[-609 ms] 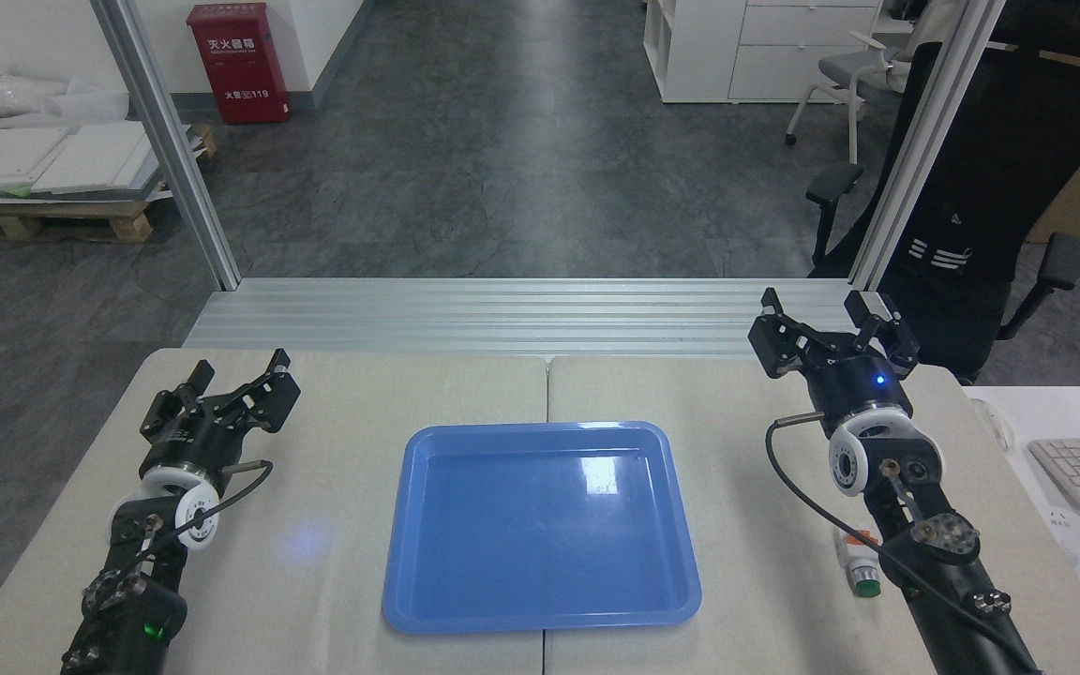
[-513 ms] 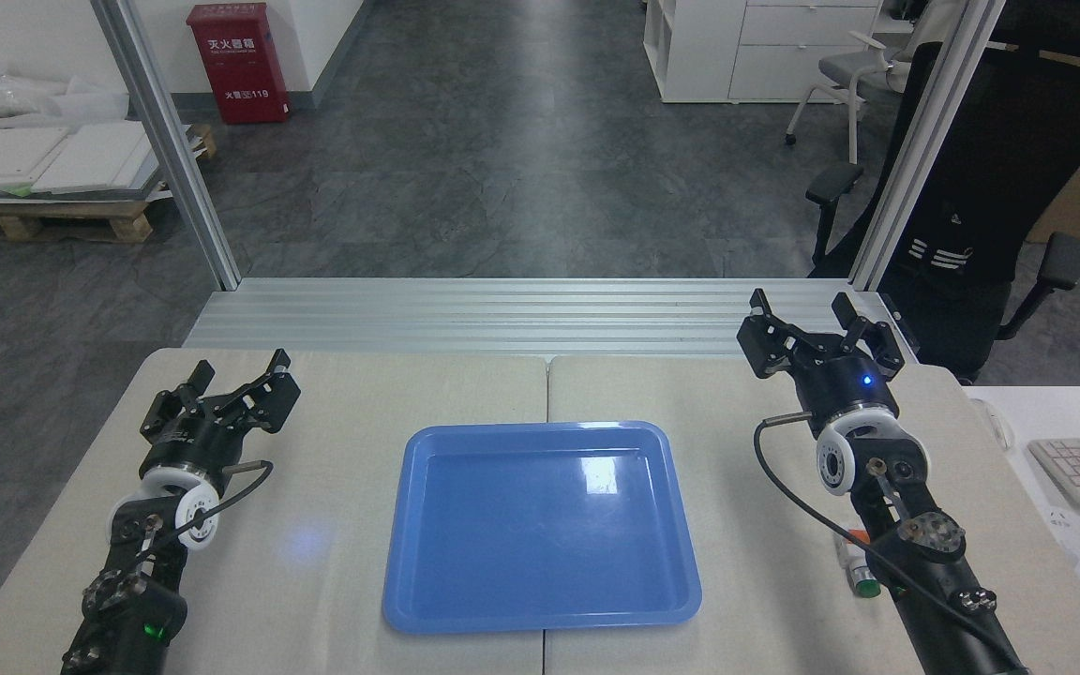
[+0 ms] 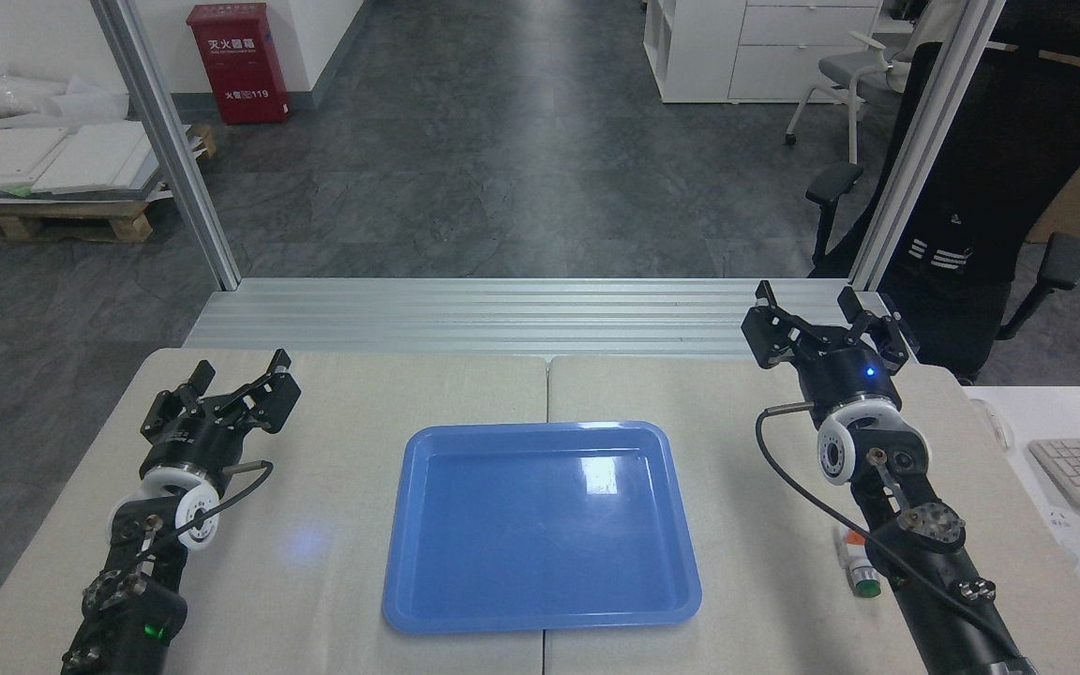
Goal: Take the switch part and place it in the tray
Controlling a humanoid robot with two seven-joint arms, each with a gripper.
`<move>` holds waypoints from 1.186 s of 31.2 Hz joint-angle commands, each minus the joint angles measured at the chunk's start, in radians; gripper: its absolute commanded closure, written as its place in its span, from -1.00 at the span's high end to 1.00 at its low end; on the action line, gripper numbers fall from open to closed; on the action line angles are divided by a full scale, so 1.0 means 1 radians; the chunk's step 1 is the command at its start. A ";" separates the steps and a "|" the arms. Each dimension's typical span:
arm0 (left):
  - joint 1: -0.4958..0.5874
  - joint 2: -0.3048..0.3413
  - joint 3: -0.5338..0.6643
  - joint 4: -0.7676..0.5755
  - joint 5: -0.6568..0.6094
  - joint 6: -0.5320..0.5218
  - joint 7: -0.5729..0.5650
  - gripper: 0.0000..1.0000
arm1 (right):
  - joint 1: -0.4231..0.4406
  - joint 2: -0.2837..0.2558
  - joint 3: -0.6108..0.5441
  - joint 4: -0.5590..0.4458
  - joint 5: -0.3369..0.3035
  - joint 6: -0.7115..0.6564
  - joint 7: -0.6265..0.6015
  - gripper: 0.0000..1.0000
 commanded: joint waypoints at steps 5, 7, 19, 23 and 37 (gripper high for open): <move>0.000 0.000 0.000 0.000 0.000 -0.001 0.001 1.00 | 0.002 -0.003 -0.001 -0.015 0.000 0.002 0.044 0.98; 0.000 0.000 0.000 0.000 0.000 -0.001 0.001 1.00 | 0.012 -0.009 -0.001 -0.023 0.000 0.004 0.044 0.98; 0.000 0.000 0.000 0.000 0.000 -0.001 0.000 1.00 | 0.022 -0.026 -0.003 -0.032 0.001 0.005 0.044 0.98; 0.000 0.000 0.000 0.000 0.000 -0.001 0.001 1.00 | 0.022 -0.040 -0.001 -0.032 0.001 0.005 0.044 0.98; -0.002 0.000 0.000 0.000 0.000 -0.001 0.000 1.00 | 0.021 -0.040 0.002 -0.032 0.001 -0.005 0.046 0.98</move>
